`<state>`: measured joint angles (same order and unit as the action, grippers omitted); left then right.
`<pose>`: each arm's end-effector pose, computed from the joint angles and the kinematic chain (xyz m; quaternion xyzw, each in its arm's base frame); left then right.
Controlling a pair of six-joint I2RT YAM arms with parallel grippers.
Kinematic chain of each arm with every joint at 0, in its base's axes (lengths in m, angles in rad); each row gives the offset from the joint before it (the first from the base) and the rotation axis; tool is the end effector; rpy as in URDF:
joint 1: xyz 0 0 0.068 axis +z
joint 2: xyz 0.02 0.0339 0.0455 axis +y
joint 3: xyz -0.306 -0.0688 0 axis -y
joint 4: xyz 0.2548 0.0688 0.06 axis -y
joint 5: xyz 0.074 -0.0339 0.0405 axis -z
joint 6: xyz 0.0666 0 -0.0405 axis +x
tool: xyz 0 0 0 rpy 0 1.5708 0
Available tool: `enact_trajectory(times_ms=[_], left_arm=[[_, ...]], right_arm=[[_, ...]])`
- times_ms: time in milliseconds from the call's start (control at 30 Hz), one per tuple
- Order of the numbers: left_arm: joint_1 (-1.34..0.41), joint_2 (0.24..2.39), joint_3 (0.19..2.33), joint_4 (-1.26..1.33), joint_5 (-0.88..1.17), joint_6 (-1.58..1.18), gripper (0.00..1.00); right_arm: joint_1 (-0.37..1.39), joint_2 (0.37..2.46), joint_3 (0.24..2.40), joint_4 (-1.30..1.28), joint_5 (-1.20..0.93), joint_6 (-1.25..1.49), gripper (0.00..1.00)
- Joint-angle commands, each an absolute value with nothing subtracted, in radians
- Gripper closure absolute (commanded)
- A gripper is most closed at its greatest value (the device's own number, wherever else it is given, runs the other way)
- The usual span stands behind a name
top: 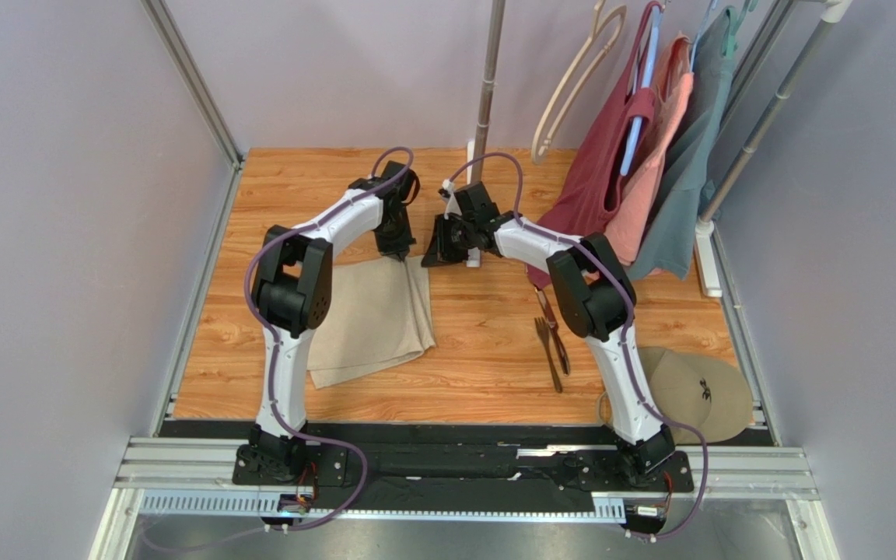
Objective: Fold the napkin into a case and place the utensils inside
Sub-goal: Smooth out the lower triangle-folded napkin at the center of the board.
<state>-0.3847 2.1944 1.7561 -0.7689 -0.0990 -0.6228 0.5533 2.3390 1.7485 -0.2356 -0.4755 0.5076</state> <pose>0.4703 -0.1833 0.1770 -0.1256 0.9743 -0.0445 0.1816 0.4672 0.3244 0.1436 -0.1063 0.9031 0.3681 0.1940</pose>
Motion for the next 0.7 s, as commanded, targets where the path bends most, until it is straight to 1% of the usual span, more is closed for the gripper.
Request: enact_trajectory(times_ms=[0, 233, 367, 667], left_arm=[[-0.385, 2.177, 1.789, -0.772, -0.11, -0.609, 1.0], [-0.4, 2.079, 1.756, -0.753, -0.075, -0.618, 1.0], [-0.414, 2.06, 1.767, -0.753, -0.061, -0.629, 1.0], [-0.423, 2.118, 1.796, -0.747, -0.023, -0.656, 1.0]], right_arm=[[0.557, 2.376, 1.805, -0.236, -0.477, 0.494, 1.0], [0.557, 2.396, 1.819, -0.259, -0.466, 0.474, 1.0], [0.555, 2.384, 1.827, -0.278, -0.454, 0.463, 1.0], [0.554, 2.385, 1.833, -0.285, -0.457, 0.463, 1.0]])
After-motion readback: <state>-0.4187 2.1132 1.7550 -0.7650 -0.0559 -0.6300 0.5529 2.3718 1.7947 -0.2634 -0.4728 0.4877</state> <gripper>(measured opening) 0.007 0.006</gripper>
